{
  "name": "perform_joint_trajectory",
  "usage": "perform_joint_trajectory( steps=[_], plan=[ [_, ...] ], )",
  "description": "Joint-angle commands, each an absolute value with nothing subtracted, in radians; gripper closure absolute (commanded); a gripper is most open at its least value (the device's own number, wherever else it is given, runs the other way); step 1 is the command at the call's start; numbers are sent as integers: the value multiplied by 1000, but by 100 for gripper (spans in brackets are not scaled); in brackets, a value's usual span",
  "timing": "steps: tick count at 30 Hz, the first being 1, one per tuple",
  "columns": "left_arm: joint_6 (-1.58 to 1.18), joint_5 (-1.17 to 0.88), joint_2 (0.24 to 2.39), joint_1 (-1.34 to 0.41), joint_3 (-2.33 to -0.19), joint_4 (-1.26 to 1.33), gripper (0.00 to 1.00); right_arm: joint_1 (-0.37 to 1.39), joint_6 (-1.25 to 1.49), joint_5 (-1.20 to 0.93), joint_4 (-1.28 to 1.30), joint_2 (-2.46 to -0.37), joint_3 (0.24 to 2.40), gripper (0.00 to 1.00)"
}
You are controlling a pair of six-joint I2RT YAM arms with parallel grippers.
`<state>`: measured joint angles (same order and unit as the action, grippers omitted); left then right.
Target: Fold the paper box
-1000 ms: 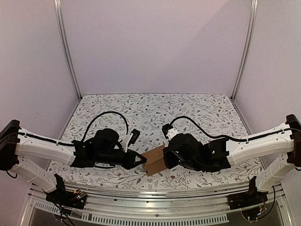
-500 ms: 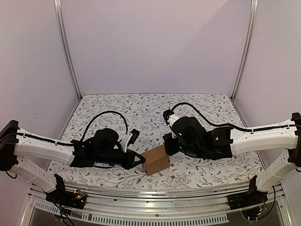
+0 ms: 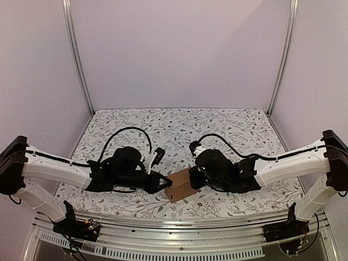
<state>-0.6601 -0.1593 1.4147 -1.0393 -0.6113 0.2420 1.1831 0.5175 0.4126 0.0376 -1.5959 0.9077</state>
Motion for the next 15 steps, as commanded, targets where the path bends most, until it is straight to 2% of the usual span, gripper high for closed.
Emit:
perform_joint_trajectory(
  steps=[1,15],
  plan=[
    [-654,-158,1469,-1022,-595,116,100,1179,570,367,88,-1607,842,100],
    [-609,-175,1417,-1022,-716,31,100,1178,464,316,133,-1428,863,100]
  ],
)
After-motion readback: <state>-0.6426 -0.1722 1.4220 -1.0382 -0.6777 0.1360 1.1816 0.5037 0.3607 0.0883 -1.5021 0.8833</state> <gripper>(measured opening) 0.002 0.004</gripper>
